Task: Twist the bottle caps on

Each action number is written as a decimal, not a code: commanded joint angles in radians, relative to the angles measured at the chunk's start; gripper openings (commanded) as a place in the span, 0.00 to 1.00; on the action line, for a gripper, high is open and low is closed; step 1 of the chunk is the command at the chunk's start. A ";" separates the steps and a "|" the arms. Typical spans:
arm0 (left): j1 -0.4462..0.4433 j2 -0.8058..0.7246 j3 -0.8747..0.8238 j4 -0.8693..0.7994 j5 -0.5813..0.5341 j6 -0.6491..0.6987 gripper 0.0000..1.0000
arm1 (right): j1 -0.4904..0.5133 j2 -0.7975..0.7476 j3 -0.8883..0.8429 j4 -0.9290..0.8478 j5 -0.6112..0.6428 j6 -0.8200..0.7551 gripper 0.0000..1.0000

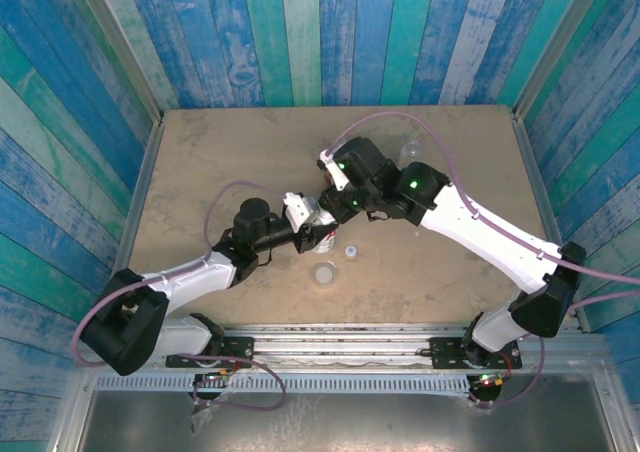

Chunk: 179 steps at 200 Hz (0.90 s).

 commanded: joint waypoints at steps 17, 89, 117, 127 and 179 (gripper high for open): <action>0.006 0.030 0.091 0.170 -0.067 -0.021 0.54 | 0.044 0.041 -0.039 -0.159 0.038 0.285 0.37; 0.006 0.056 0.091 0.170 -0.071 -0.020 0.54 | 0.076 0.033 -0.038 -0.110 0.129 0.334 0.41; 0.006 0.040 0.064 0.173 -0.066 -0.011 0.55 | 0.074 0.028 0.001 -0.107 0.143 0.268 0.46; 0.006 0.036 0.054 0.170 -0.066 -0.009 0.55 | 0.073 0.028 0.014 -0.108 0.150 0.244 0.48; 0.006 0.004 0.020 0.147 -0.069 -0.003 0.55 | 0.069 0.006 0.034 -0.091 0.130 0.111 0.62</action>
